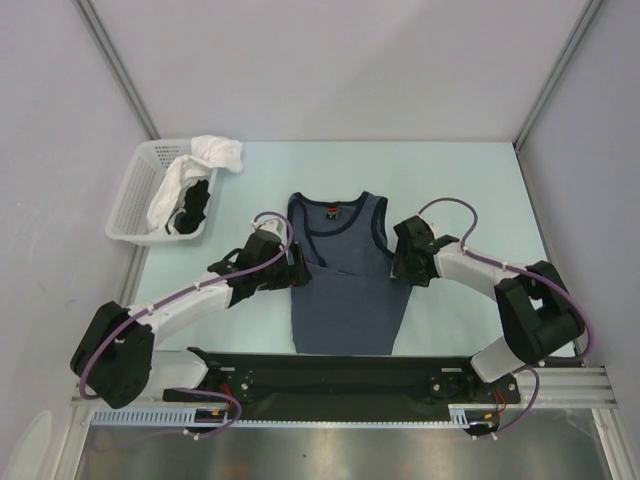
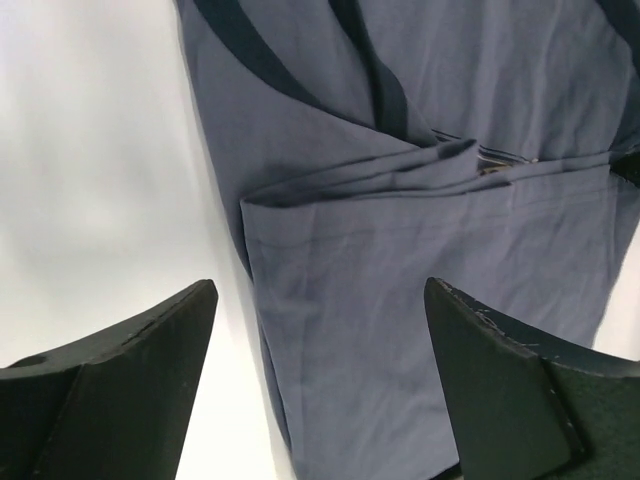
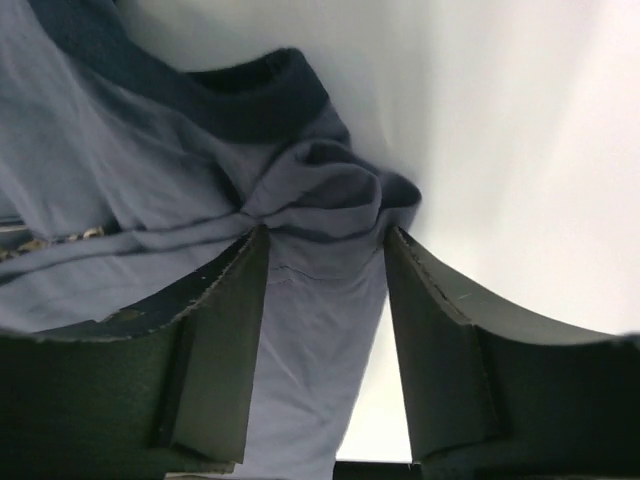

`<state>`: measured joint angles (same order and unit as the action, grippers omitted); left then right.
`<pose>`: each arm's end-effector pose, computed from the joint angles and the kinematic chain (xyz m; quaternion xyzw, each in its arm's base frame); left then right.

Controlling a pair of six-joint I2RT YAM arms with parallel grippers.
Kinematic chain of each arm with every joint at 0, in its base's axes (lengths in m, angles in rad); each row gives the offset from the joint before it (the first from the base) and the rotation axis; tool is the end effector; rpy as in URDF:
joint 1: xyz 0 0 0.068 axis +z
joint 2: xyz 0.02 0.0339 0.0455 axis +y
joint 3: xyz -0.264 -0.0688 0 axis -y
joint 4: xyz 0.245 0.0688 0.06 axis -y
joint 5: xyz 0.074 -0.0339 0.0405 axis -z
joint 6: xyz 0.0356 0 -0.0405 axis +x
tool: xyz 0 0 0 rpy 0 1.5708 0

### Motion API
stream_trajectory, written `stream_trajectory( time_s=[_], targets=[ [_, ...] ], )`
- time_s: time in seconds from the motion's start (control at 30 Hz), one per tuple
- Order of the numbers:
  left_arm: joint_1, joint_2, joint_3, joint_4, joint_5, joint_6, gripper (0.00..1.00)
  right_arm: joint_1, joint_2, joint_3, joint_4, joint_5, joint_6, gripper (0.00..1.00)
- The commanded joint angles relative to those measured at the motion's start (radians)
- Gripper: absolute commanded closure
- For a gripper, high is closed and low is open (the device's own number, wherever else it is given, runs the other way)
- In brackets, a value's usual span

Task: Fold and stack the tank tops
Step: Fold the tank top

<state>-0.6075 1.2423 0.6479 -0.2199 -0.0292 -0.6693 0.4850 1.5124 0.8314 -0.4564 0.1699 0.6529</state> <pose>0.2031 -0.1399 0.1962 -0.0341 0.9286 -0.2091 0.3046 0.2492 0.1245 0.1704 0.0998 0.9681 0.0456 0.2251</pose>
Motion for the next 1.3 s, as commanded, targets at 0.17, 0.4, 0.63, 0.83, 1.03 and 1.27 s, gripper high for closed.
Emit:
stream_trajectory(
  time_s=[0.17, 0.4, 0.63, 0.83, 1.03, 1.27],
  targets=[
    [0.018, 0.049, 0.122, 0.033, 0.032, 0.08, 0.12, 0.062, 0.045, 0.064, 0.062, 0.045, -0.019, 0.65],
    [0.02, 0.069, 0.22, -0.042, -0.023, 0.125, 0.12, 0.153, -0.017, 0.124, 0.007, 0.103, -0.045, 0.83],
    [0.026, 0.161, 0.347, -0.055, 0.02, 0.143, 0.11, 0.132, 0.017, 0.155, -0.019, 0.092, -0.055, 0.68],
    [0.02, 0.334, 0.51, -0.029, 0.132, 0.151, 0.1, 0.107, -0.015, 0.077, 0.001, 0.072, -0.033, 0.46],
    [-0.069, 0.558, 0.737, -0.03, 0.189, 0.171, 0.09, 0.044, -0.099, 0.003, 0.016, 0.059, -0.038, 0.34],
    [-0.189, 0.741, 0.936, -0.125, 0.184, 0.163, 0.11, -0.071, -0.313, -0.139, 0.042, 0.036, -0.013, 0.38]
  ],
)
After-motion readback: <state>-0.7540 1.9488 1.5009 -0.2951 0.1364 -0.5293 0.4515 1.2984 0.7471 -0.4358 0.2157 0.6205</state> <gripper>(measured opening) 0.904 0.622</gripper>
